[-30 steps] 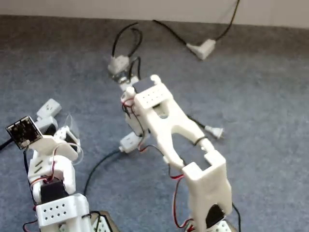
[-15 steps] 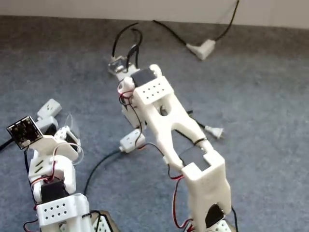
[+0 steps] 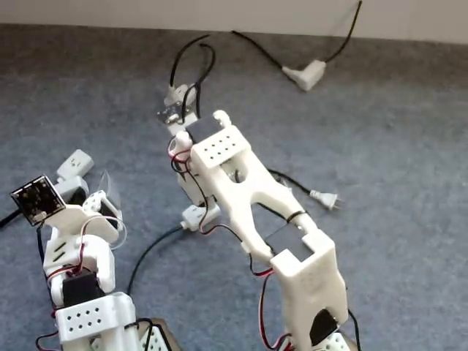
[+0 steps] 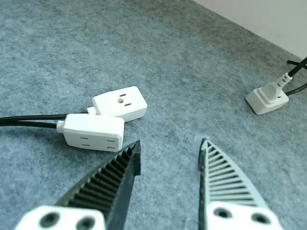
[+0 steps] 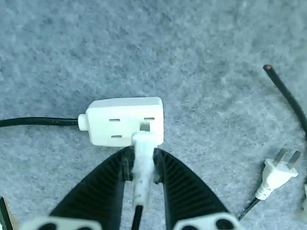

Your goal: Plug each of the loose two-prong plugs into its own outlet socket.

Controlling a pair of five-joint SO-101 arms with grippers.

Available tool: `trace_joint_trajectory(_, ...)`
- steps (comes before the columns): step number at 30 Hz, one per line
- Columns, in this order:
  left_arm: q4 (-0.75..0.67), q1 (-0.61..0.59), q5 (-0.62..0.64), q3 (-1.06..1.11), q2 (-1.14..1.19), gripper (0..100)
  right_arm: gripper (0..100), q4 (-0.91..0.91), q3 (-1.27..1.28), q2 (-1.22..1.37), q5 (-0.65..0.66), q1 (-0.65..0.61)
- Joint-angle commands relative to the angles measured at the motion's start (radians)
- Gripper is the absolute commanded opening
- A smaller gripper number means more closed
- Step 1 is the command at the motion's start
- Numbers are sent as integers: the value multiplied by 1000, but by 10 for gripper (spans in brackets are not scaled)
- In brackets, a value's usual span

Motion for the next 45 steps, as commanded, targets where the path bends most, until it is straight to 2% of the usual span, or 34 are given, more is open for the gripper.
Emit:
trace_joint_trajectory(1,-2,-5,2,-2,-8,210,14,-27,12,-18,-11,28)
trace_joint_trajectory(9,-2,-5,2,-2,-8,210,14,-42,13,-12,-8,30)
trace_joint_trajectory(26,-2,-5,2,-2,-8,210,20,-44,-7,193,-12,22)
trace_joint_trajectory(28,-2,-5,2,-4,-8,211,41,-25,-48,191,-12,24)
trace_joint_trajectory(35,0,-5,2,-7,-8,213,242,105,-329,189,-72,22)
trace_joint_trajectory(41,3,39,-81,-5,-8,213,259,188,-674,174,-75,42)
trace_joint_trajectory(45,34,64,-132,-12,-8,214,259,186,-700,77,-69,73)
